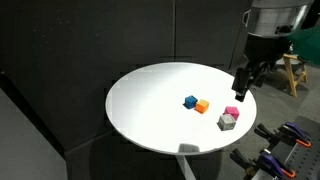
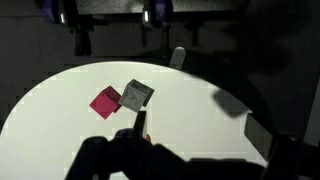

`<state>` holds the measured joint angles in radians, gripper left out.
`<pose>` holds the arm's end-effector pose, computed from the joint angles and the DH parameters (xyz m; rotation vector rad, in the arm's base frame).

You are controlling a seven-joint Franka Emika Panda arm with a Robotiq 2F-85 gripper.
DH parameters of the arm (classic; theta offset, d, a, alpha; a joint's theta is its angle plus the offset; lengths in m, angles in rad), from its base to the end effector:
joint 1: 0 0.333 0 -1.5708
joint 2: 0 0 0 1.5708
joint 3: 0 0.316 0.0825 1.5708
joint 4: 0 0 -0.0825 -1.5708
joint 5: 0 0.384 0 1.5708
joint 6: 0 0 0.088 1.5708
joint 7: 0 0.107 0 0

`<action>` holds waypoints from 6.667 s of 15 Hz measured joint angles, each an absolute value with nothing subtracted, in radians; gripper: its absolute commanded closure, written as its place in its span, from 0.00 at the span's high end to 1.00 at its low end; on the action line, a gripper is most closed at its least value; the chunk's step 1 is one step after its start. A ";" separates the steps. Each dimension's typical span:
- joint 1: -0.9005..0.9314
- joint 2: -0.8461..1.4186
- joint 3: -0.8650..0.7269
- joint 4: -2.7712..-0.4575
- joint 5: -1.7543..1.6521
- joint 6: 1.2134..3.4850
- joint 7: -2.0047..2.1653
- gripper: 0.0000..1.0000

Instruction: Put the orange block on the pink block

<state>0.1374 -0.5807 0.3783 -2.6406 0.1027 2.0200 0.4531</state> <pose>0.3131 0.1790 0.4100 3.0093 -0.0754 -0.0167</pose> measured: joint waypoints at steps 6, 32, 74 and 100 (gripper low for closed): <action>0.137 -0.581 0.378 -2.641 0.103 2.020 0.453 1.00; 0.057 -0.290 0.173 -2.615 0.102 2.328 0.407 1.00; 0.020 0.383 0.013 -2.270 0.007 2.639 0.062 1.00; 0.045 0.522 0.009 -2.172 0.005 2.630 0.038 0.23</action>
